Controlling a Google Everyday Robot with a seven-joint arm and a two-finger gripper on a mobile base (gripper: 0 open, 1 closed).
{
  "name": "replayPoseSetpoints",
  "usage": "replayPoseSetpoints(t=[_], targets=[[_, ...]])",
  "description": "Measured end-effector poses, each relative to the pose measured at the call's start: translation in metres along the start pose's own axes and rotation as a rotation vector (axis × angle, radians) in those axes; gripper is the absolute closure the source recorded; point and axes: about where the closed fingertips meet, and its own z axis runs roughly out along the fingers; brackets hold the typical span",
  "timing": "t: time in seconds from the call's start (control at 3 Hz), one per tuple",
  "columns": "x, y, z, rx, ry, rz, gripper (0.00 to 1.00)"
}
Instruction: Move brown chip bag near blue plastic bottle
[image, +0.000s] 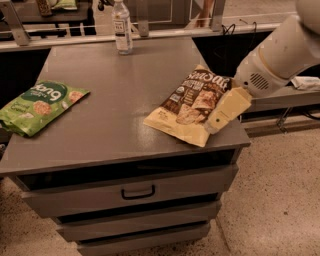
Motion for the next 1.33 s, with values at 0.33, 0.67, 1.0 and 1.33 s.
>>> replayPoseSetpoints(t=[0.33, 0.67, 1.0, 1.33], targets=[[-0.015, -0.017, 0.026, 0.082, -0.037, 0.13, 0.0], [-0.019, -0.03, 0.049, 0.167, -0.041, 0.237, 0.0], [-0.017, -0.036, 0.074, 0.209, -0.032, 0.334, 0.0], [-0.018, -0.038, 0.094, 0.21, -0.051, 0.398, 0.16]])
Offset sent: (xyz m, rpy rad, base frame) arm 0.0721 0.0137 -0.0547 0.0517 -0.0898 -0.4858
